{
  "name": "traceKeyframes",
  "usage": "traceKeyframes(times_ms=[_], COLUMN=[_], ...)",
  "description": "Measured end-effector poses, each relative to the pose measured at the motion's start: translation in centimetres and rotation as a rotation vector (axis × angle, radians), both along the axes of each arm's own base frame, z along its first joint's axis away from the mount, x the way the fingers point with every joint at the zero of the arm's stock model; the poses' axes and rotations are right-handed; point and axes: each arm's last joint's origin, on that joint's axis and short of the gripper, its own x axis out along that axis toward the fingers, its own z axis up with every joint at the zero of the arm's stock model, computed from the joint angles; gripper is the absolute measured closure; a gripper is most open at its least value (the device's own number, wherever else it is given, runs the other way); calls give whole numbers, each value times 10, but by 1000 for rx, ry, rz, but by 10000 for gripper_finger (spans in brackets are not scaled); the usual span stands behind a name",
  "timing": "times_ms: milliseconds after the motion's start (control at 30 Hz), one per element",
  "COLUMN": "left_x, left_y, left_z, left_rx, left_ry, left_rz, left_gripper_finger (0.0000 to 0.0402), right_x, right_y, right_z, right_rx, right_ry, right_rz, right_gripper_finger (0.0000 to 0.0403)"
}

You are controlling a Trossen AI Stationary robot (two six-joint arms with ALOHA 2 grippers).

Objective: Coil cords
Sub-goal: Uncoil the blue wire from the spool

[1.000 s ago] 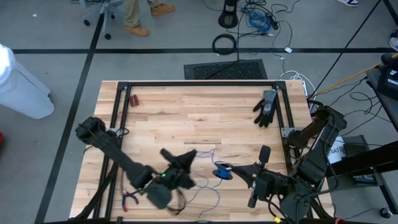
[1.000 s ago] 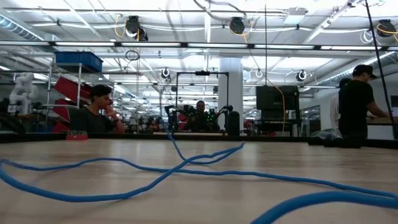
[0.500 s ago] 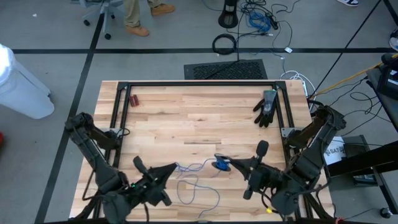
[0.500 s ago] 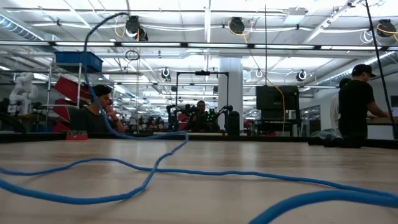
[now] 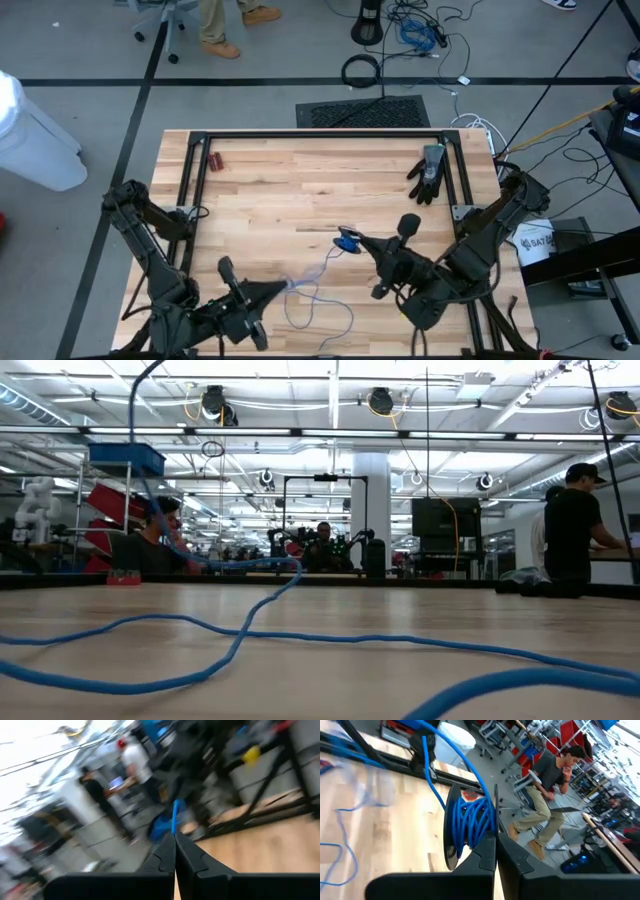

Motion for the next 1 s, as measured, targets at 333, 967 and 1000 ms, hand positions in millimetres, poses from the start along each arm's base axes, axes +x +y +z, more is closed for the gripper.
traceKeyframes(times_ms=[333, 967, 1000], left_x=[25, 83, 80], left_y=[0, 20, 20], left_z=[-9, -52, -49], left_rx=[-15, 52, 58], left_ry=[-13, 90, 82], left_rz=[-307, -287, -260], left_gripper_finger=[401, 392, 390], right_x=[17, 4, 3], right_y=[-15, 23, 23], right_z=[-6, 12, 12], right_rx=[-110, -198, -201], right_ry=[-26, -129, -126], right_rz=[-141, -102, -98], right_gripper_finger=[403, 403, 403])
